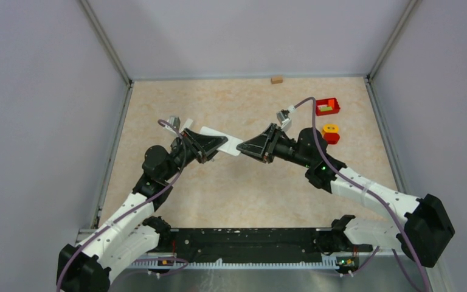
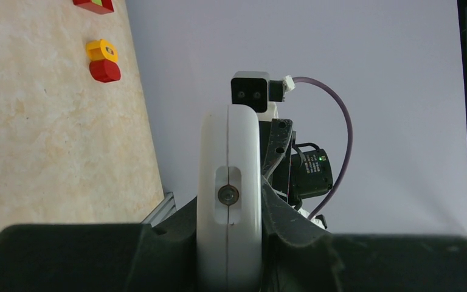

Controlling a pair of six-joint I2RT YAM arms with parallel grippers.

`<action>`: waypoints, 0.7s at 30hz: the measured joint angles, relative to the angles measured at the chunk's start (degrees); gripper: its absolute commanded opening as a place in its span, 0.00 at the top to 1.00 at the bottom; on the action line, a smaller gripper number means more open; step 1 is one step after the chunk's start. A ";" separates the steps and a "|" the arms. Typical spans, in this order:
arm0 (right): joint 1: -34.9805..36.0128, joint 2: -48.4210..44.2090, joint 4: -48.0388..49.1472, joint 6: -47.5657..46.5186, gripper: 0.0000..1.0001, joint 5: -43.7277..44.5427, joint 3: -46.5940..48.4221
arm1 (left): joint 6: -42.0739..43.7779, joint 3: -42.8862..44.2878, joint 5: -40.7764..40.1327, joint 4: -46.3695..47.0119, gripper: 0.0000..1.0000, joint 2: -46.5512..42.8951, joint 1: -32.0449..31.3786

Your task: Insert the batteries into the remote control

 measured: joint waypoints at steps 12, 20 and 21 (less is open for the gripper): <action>0.00 -3.08 3.30 -3.76 0.81 -1.03 -2.80 | -2.91 -0.37 2.43 1.27 1.00 0.15 -0.02; -0.07 -3.63 3.85 -4.92 0.90 -1.60 -3.08 | -3.21 -0.37 3.74 2.80 1.00 0.72 0.07; -0.07 -3.34 3.82 -4.83 0.91 -1.64 -2.99 | -2.80 -0.37 3.91 2.95 1.00 0.81 0.09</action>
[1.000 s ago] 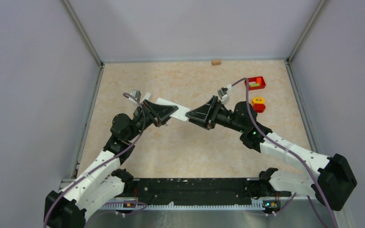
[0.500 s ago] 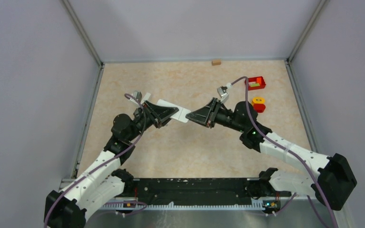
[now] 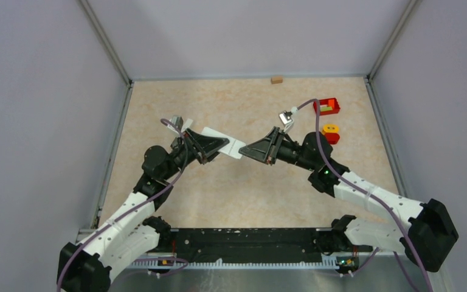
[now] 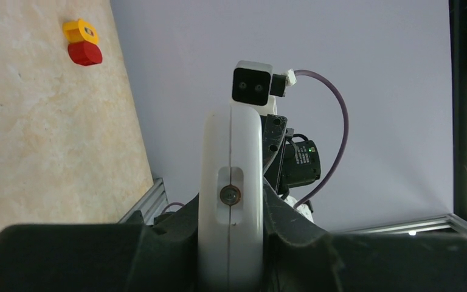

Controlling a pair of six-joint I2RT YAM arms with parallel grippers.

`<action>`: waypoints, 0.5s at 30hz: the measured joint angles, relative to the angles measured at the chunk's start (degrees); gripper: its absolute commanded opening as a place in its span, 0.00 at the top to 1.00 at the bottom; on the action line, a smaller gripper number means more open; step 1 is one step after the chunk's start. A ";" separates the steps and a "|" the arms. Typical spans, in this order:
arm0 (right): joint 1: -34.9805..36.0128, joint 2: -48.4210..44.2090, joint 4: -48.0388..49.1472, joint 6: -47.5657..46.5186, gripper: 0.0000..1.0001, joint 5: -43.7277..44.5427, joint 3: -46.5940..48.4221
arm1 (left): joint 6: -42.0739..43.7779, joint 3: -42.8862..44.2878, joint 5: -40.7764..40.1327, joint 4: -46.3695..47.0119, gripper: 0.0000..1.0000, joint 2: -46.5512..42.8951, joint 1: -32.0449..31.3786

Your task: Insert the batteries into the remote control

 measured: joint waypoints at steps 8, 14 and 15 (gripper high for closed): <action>0.00 4.70 0.04 1.33 0.96 -0.50 3.06 | 4.00 0.02 0.13 2.29 1.00 0.96 1.70; -0.17 8.11 2.01 1.55 0.96 0.52 4.33 | 4.85 0.04 -0.92 5.29 1.00 3.26 2.45; -0.20 8.83 2.14 1.66 0.96 0.61 4.87 | 5.07 0.07 -1.42 5.38 1.00 3.34 2.47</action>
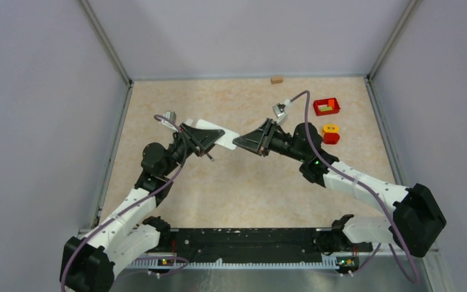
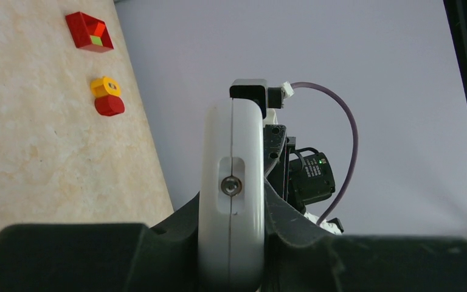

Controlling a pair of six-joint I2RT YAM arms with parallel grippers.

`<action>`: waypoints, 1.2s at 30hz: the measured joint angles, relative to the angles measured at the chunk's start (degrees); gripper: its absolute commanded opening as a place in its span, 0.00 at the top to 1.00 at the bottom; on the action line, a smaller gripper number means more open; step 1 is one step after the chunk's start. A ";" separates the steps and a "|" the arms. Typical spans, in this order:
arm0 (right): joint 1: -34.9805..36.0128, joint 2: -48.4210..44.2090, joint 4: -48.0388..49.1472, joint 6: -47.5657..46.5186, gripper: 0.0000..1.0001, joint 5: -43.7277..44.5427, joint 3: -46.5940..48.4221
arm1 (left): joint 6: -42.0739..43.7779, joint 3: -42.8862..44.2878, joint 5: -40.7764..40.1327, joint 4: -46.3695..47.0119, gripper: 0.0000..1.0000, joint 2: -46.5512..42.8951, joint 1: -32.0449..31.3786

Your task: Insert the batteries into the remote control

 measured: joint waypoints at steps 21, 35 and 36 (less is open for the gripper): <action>-1.07 3.72 4.15 -3.93 0.49 -3.91 1.92 | 19.47 7.10 -6.56 -14.97 1.00 -3.52 -4.68; -3.19 -12.66 -14.47 -28.98 0.19 -14.14 0.11 | 30.47 11.76 11.78 -18.64 1.00 -1.95 -7.15; -3.19 -12.48 -15.32 -30.36 0.21 -15.19 0.83 | 31.17 12.28 13.20 -18.67 1.00 -1.57 -7.15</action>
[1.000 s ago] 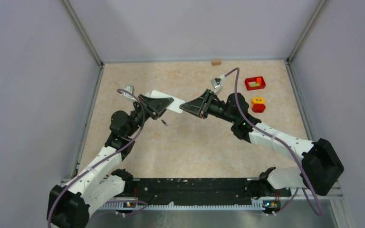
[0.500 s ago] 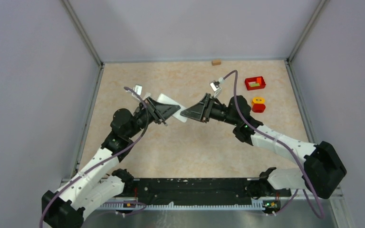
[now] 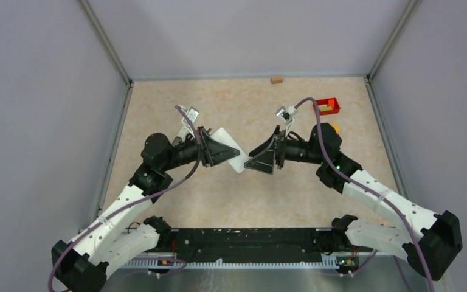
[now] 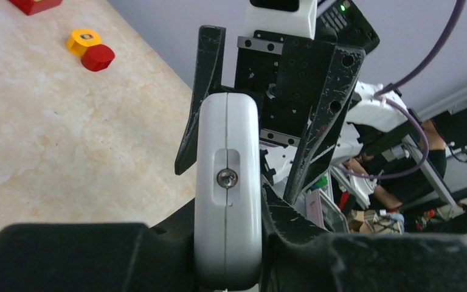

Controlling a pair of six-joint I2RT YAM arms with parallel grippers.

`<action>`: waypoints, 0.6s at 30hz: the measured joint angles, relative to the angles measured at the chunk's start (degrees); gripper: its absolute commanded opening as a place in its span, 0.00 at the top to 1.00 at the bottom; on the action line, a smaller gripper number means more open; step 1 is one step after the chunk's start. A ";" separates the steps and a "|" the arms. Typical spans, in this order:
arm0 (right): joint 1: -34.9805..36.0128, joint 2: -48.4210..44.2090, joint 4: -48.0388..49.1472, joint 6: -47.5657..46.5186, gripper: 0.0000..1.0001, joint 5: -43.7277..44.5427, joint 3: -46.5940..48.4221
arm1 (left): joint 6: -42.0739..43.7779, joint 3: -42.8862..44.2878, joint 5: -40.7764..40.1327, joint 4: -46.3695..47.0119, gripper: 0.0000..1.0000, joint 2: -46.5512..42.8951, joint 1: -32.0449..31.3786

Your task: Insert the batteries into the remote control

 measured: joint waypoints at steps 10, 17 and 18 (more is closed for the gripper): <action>0.00 6.43 -4.85 -8.61 0.49 -7.21 7.06 | 4.15 1.70 9.14 -0.15 1.00 2.47 0.00; 0.44 9.51 -4.85 -10.97 0.39 -11.54 8.48 | 4.98 1.75 9.60 -1.70 1.00 2.78 0.15; 0.46 9.73 -4.87 -11.08 0.37 -11.76 8.48 | 5.05 1.77 9.75 -1.73 1.00 2.82 0.15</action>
